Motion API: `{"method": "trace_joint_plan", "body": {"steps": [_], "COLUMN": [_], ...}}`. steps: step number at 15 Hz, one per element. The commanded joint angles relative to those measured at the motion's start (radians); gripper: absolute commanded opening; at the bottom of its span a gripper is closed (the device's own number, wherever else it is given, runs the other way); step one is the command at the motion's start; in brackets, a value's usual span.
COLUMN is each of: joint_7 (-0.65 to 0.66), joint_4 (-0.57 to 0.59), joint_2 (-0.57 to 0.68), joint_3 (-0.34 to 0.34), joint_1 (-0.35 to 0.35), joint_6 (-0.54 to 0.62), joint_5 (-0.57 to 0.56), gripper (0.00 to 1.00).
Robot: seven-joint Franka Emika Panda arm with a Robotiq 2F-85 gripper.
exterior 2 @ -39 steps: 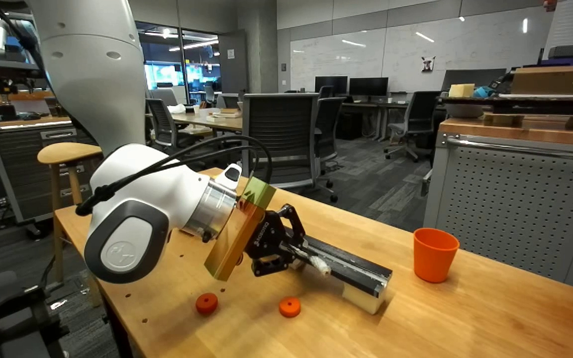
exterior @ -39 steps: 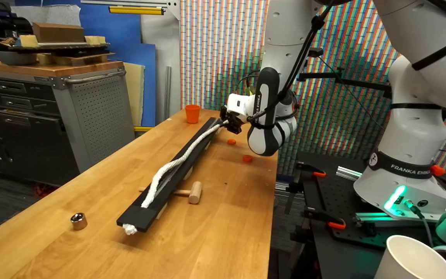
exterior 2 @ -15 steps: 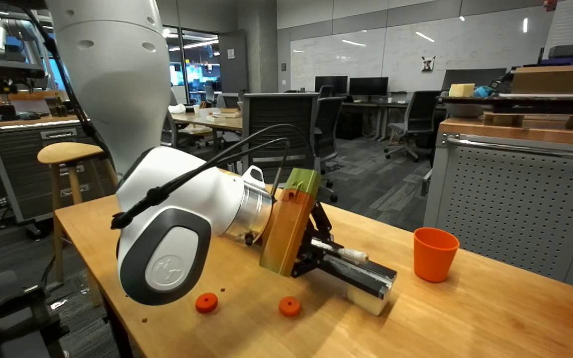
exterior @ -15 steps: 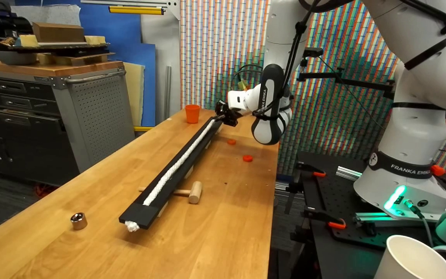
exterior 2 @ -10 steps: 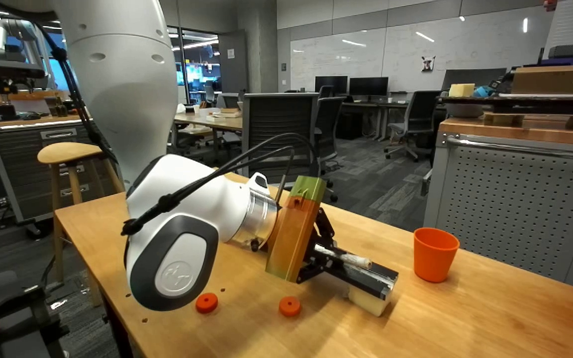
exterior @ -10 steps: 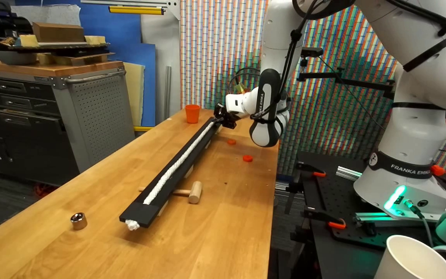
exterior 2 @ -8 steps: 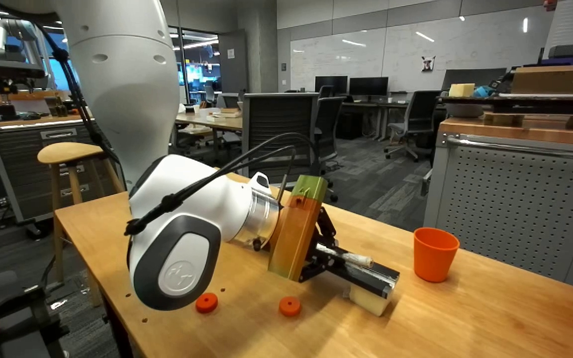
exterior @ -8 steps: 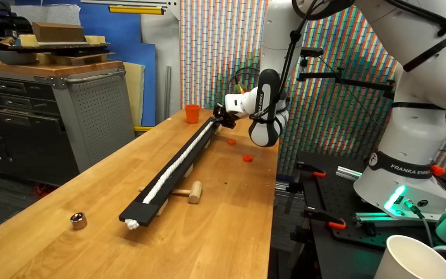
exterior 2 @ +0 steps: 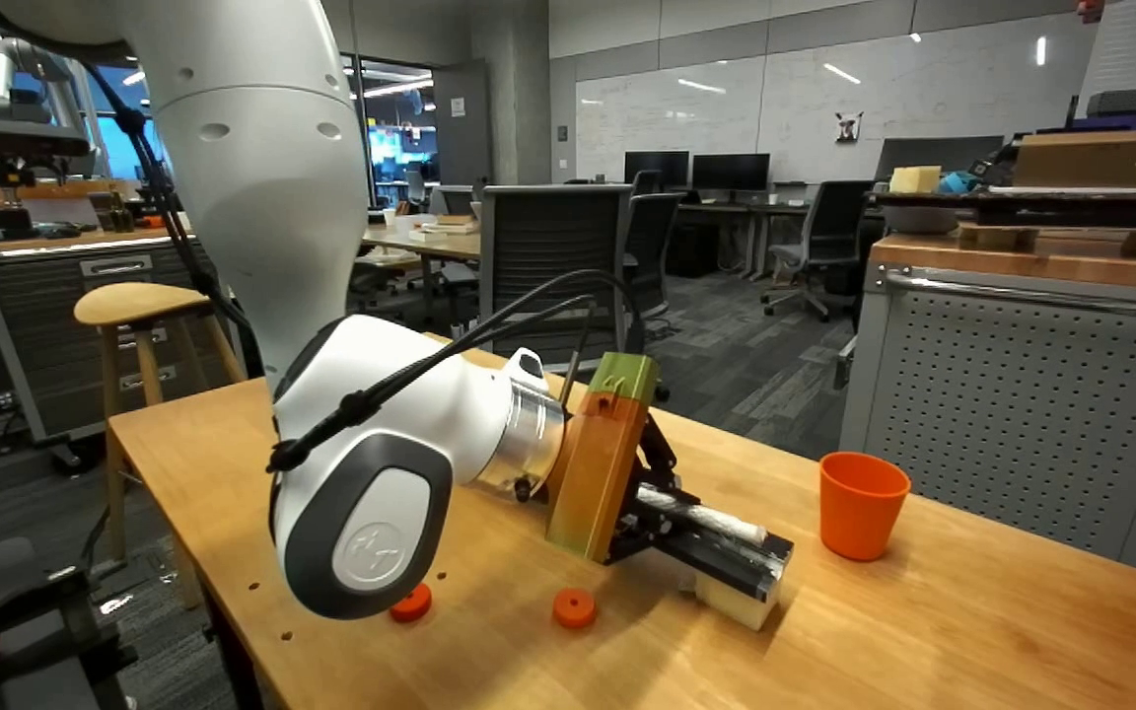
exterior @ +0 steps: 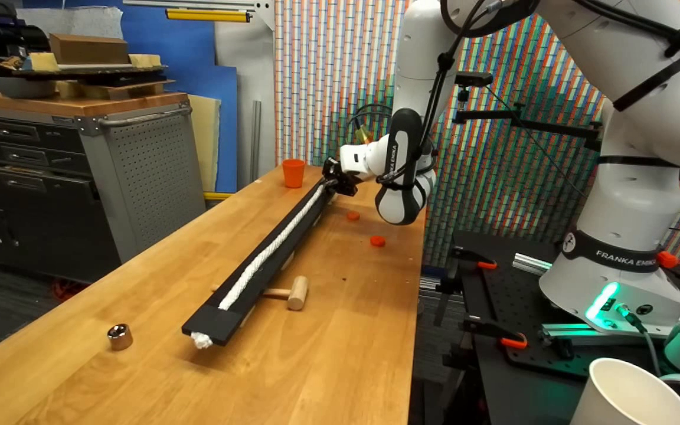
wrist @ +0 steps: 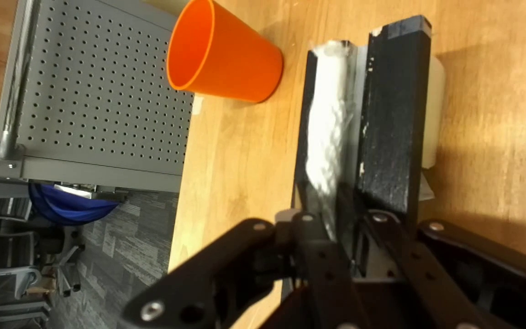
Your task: Set the rope along the middle of the black object
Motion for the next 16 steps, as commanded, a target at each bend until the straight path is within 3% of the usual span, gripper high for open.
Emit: {"method": "trace_joint_plan", "body": {"steps": [1,7,9,10,11,16], "joint_7": [-0.023,-0.026,-0.028,-0.029,-0.031,-0.045], "joint_4": [0.054,0.077,0.080,0.078,0.076,0.070], "joint_2": [0.041,0.035,0.035,0.034,0.034,0.030], "joint_3": [-0.013,-0.015,-0.017,-0.018,-0.018,-0.034], "joint_1": [-0.010,-0.009,-0.009,-0.011,-0.010,-0.008], "joint_6": [-0.009,0.001,0.004,0.007,0.008,0.004], "joint_5": [0.021,0.029,0.029,0.021,0.021,0.024], "gripper": [0.50,0.95,0.59,0.59,0.52,0.12]}}
